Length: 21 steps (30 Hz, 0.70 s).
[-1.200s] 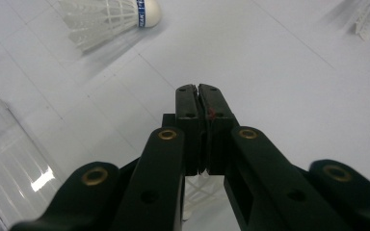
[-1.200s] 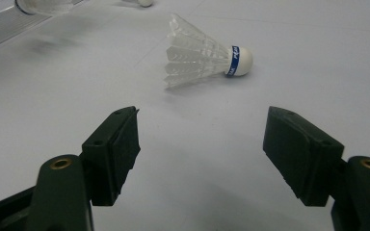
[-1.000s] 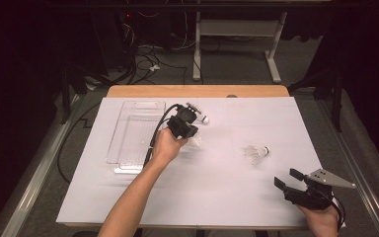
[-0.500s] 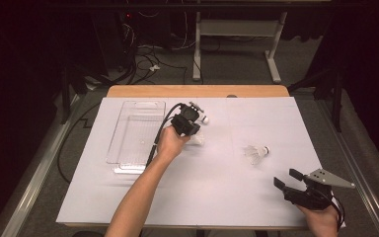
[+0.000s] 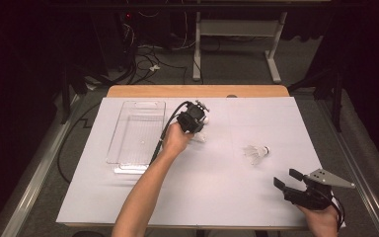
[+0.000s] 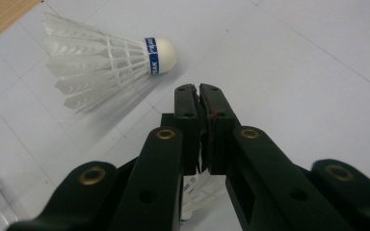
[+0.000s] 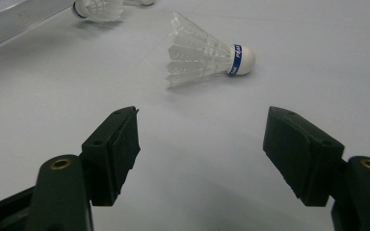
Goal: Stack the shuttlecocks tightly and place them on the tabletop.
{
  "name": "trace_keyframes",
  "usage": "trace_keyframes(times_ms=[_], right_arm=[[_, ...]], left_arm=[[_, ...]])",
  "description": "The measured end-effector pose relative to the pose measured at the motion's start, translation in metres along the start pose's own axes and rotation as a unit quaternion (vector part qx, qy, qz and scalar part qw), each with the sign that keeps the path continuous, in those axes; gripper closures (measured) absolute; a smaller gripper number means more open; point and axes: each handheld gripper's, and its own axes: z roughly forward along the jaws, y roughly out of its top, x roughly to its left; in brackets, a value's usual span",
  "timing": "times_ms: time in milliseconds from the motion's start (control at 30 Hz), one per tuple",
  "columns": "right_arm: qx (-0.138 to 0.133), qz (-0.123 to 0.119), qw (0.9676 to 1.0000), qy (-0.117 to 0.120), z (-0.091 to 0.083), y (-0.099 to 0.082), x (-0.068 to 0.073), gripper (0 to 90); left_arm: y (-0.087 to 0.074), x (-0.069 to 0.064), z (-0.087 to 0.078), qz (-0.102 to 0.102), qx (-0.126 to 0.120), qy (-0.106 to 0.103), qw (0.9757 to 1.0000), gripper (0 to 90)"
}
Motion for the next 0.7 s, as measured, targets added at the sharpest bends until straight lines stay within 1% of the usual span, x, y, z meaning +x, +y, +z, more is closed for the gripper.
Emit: trace_keyframes(times_ms=[67, 100, 167, 233, 333, 533, 567, 700], right_arm=[[0.001, 0.001, 1.0, 0.0, 0.0, 0.0, 0.0, 28.9], [0.001, 0.0, 1.0, 0.001, 0.001, 0.0, 0.0, 28.9], [0.001, 0.0, 1.0, 0.001, 0.0, 0.0, 0.0, 28.9], [0.001, 0.0, 1.0, 0.001, 0.0, 0.0, 0.0, 28.9], [0.001, 0.0, 1.0, 0.001, 0.0, 0.0, 0.0, 28.9], [0.001, 0.0, 1.0, 0.002, 0.0, 0.0, 0.0, 28.9], [0.001, 0.0, 1.0, 0.002, 0.0, 0.0, 0.0, 28.9], [0.0, -0.001, 1.0, 0.002, 0.0, 0.0, 0.0, 28.9]], left_arm=[[0.001, 0.001, 0.001, -0.004, -0.004, -0.001, 1.0, 86.1], [0.001, 0.001, 0.002, -0.003, -0.004, 0.003, 1.0, 85.8], [0.0, 0.0, 0.007, 0.001, 0.008, 0.006, 1.0, 85.1], [0.0, -0.002, 0.009, 0.006, 0.011, 0.006, 0.9999, 84.4], [0.001, -0.004, 0.011, 0.007, 0.013, 0.006, 0.9999, 80.6], [0.001, -0.003, 0.011, -0.009, 0.016, 0.002, 0.9998, 67.7], [0.001, -0.003, 0.011, -0.015, 0.016, -0.001, 0.9998, 65.9], [0.001, -0.002, 0.011, -0.028, 0.015, -0.007, 0.9995, 60.5]])
